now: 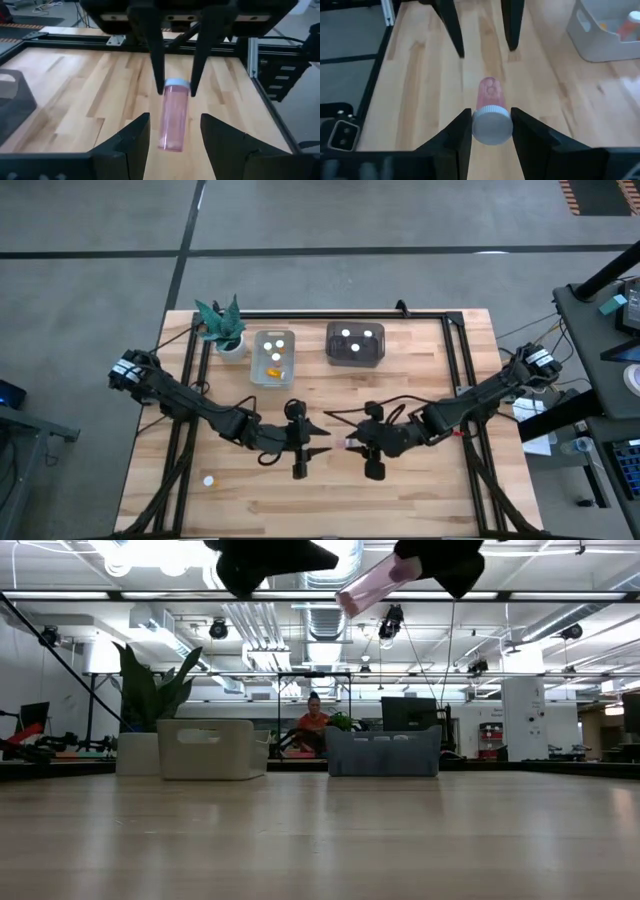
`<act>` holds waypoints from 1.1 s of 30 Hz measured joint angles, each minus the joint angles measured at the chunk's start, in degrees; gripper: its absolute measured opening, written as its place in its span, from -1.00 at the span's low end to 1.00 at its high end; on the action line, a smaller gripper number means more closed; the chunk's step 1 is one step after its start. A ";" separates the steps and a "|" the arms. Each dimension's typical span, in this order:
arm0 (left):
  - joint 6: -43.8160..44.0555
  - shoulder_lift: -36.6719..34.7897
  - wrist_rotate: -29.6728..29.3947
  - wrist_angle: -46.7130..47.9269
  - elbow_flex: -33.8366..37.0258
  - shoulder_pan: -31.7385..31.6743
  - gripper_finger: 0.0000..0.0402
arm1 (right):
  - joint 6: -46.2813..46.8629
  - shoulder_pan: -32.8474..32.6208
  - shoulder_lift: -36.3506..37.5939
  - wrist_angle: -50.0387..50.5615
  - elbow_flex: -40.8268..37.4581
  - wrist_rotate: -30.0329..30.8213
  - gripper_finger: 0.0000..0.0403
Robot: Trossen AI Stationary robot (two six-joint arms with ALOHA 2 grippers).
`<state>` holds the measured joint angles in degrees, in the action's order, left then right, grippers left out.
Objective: Pick and place medicine bottles into bin by pill shape (circle, oval)
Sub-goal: Put the pink tablet bottle into the gray bin
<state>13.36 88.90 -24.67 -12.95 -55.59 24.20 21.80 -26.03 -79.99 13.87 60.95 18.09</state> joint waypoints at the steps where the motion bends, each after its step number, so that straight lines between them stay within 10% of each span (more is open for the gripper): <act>1: 0.02 0.00 0.18 -1.13 0.85 -0.33 -0.20 | -0.31 0.31 0.00 0.00 0.00 -0.10 -0.42; 33: -0.19 12.00 7.76 -25.59 6.96 -4.63 -0.37 | -4.04 4.34 -0.04 0.43 0.17 -6.16 -0.42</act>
<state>13.17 100.90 -16.91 -38.54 -48.63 19.57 17.76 -21.69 -80.03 14.30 61.12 11.92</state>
